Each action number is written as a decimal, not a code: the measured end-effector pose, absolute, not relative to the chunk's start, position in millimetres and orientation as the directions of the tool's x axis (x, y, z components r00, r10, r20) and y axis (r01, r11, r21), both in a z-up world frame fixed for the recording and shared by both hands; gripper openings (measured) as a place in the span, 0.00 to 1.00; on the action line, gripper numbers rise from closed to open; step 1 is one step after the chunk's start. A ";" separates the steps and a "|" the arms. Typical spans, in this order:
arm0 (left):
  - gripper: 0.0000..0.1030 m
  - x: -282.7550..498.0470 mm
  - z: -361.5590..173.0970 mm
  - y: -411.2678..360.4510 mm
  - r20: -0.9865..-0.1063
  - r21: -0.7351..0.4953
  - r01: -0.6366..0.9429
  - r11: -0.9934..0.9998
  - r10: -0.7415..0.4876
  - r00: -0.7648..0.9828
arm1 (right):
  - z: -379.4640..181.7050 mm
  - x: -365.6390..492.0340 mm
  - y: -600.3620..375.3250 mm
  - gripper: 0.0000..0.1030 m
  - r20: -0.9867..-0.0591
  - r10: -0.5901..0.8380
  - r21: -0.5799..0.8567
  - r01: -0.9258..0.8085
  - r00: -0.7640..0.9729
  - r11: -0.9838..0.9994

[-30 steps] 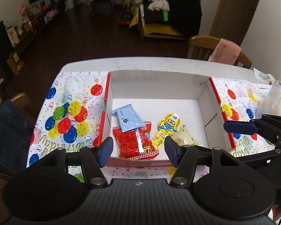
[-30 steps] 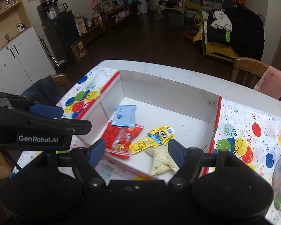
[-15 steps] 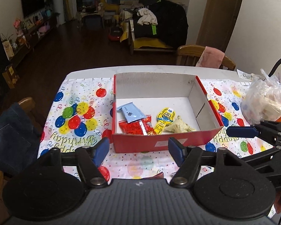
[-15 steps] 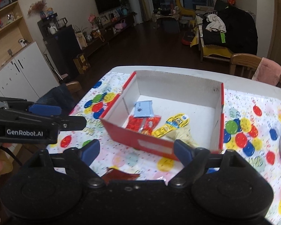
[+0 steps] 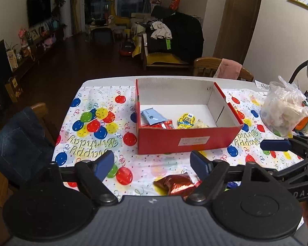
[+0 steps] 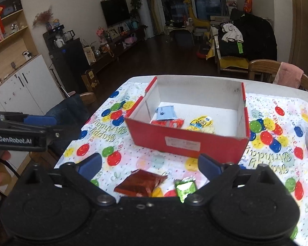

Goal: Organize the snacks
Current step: 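Withdraw both tools from the box back toward the remaining snacks, then move left tool toward black packet while right tool approaches dark triangle pouch, then close left tool on black packet while right tool closes on dark triangle pouch, then carry black packet with left tool while right tool carries triangle pouch into box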

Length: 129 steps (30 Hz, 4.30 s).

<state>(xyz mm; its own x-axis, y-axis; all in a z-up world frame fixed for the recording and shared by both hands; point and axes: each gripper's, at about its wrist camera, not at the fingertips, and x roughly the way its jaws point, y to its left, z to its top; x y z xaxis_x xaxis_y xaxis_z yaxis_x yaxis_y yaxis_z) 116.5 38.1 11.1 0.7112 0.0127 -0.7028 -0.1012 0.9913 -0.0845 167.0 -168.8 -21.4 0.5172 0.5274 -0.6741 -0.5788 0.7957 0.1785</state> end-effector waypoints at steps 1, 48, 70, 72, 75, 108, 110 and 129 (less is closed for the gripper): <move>0.80 113.1 9.0 40.2 -0.704 -0.086 -0.100 0.991 0.011 0.711 | -23.9 163.5 -168.2 1.00 -0.673 0.531 0.183 -0.580 0.515 0.794; 0.80 50.4 -142.5 -0.9 -0.878 0.215 0.631 0.745 -0.135 0.459 | -173.9 131.4 -98.1 0.47 -0.882 0.392 0.116 -0.688 0.260 0.717; 0.37 59.7 -160.3 -4.8 -0.889 0.227 0.631 0.742 -0.107 0.446 | -164.7 119.3 -115.0 0.42 -0.872 0.409 0.136 -0.668 0.270 0.732; 0.36 59.9 -159.6 -3.5 -0.885 0.224 0.598 0.769 -0.096 0.455 | -163.2 117.8 -117.4 0.41 -0.870 0.409 0.135 -0.664 0.276 0.735; 0.36 61.6 -156.7 2.5 -0.884 0.185 0.532 0.826 -0.096 0.458 | -159.8 115.8 -122.3 0.39 -0.866 0.411 0.138 -0.653 0.285 0.744; 0.35 98.2 -34.5 32.4 -0.765 -0.062 0.053 0.997 -0.081 0.639 | -45.0 160.8 -180.9 0.31 -0.707 0.494 0.187 -0.540 0.506 0.820; 0.35 108.0 -26.2 31.1 -0.759 -0.064 0.037 0.997 -0.073 0.647 | -37.7 169.9 -183.3 0.31 -0.694 0.489 0.175 -0.536 0.528 0.826; 0.36 230.2 16.8 14.5 -0.744 -0.076 -0.031 0.997 -0.035 0.667 | 2.7 279.8 -198.9 0.31 -0.633 0.448 0.129 -0.484 0.632 0.865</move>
<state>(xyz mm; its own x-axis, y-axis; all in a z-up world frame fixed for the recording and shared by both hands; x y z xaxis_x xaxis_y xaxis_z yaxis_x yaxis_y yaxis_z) 230.2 14.5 16.8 0.6672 -0.0354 -0.7440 -0.0314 0.9966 -0.0756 279.8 -198.9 2.7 0.6317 0.4476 -0.6330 -0.4841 0.8655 0.1289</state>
